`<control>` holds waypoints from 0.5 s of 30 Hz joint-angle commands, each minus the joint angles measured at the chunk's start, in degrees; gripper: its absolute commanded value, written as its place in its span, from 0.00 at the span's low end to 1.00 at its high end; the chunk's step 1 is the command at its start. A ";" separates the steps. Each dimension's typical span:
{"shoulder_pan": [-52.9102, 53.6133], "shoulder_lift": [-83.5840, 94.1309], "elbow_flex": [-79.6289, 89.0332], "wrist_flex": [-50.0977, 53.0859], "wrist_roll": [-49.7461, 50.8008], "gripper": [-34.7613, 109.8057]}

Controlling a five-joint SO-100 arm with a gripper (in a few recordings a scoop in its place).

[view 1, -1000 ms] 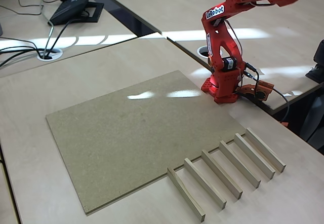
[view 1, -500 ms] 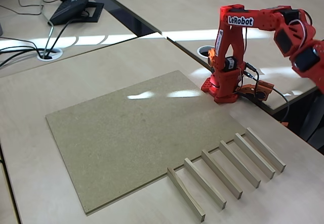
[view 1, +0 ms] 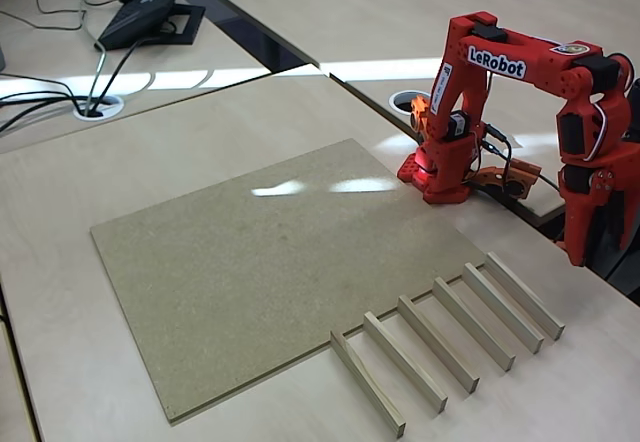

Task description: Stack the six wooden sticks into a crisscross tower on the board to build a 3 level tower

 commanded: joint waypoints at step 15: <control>4.31 -1.76 21.45 -9.05 -8.79 0.41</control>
